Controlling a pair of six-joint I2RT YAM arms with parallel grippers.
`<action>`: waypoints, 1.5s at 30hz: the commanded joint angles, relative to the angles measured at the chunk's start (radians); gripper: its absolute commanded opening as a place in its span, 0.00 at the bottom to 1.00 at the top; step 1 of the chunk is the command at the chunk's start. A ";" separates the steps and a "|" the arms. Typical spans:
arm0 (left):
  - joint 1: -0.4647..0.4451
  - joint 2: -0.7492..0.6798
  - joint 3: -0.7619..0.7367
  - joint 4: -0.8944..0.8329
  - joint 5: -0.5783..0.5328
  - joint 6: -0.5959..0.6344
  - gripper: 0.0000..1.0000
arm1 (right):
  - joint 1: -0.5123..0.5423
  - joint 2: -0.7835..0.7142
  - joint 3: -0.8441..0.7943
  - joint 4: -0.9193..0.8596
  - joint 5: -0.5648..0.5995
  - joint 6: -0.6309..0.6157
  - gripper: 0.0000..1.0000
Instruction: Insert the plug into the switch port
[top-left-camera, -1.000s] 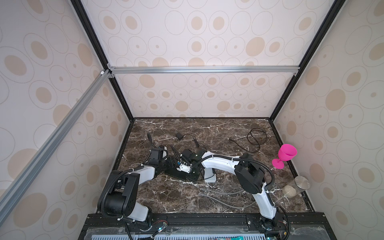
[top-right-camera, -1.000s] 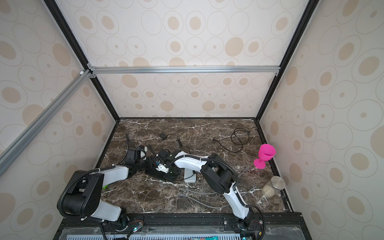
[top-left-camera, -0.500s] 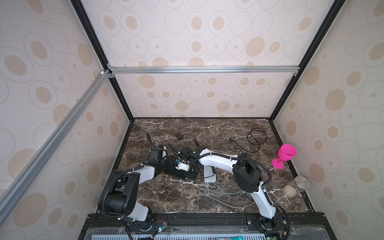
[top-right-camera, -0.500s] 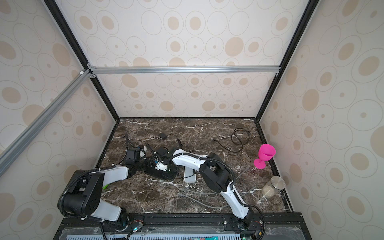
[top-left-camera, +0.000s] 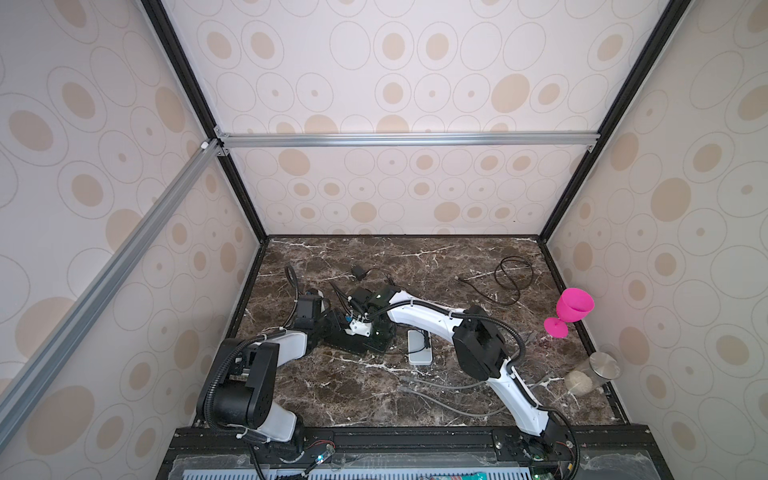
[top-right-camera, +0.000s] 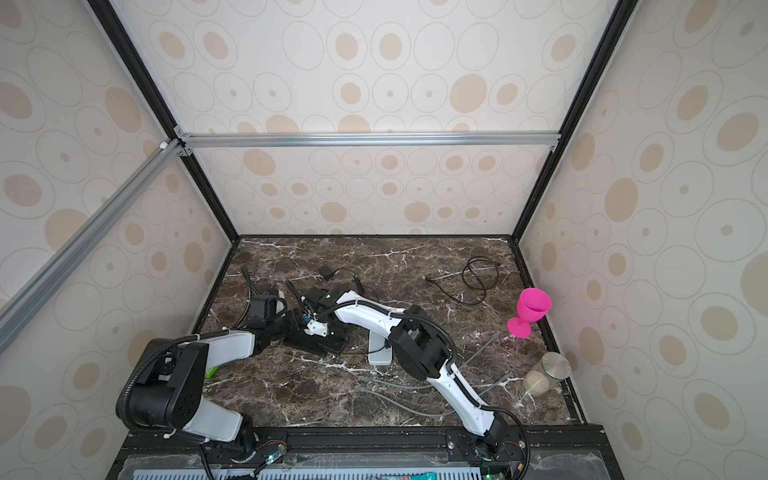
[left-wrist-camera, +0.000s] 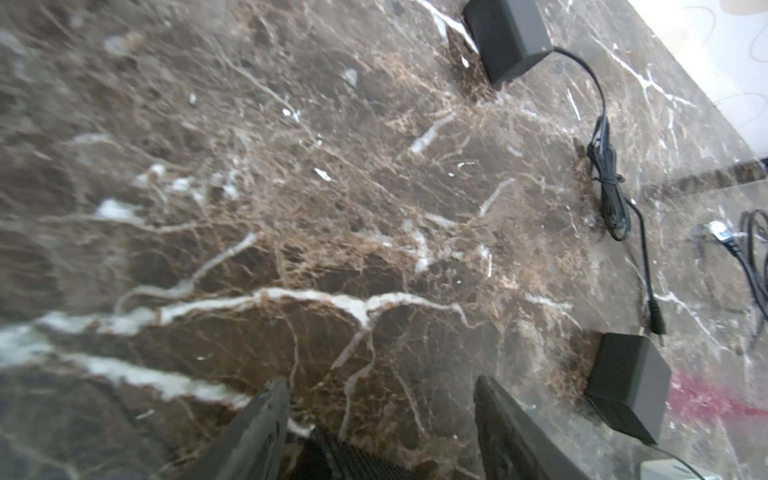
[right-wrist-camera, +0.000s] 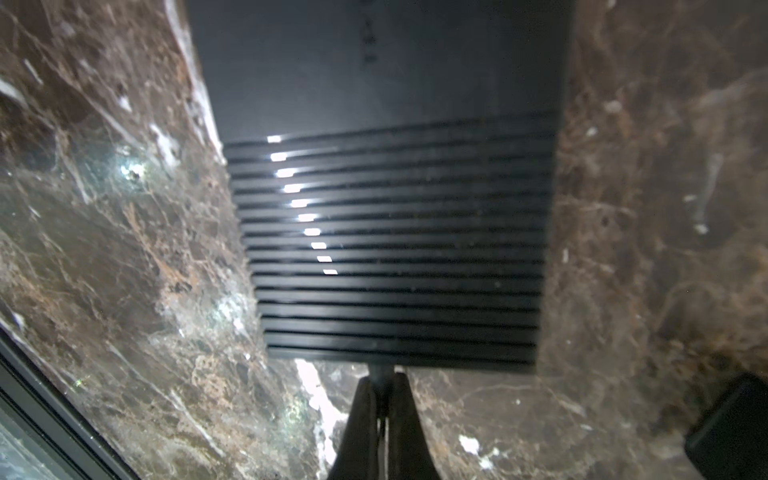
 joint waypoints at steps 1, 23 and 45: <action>-0.076 0.050 -0.063 -0.229 0.209 -0.011 0.71 | 0.020 0.056 0.070 0.334 -0.067 0.035 0.00; -0.076 0.049 -0.066 -0.226 0.209 -0.014 0.71 | 0.020 0.195 0.204 0.293 -0.075 0.136 0.00; -0.139 -0.023 -0.108 -0.206 0.301 -0.071 0.72 | -0.019 -0.140 -0.260 0.452 0.035 0.176 0.00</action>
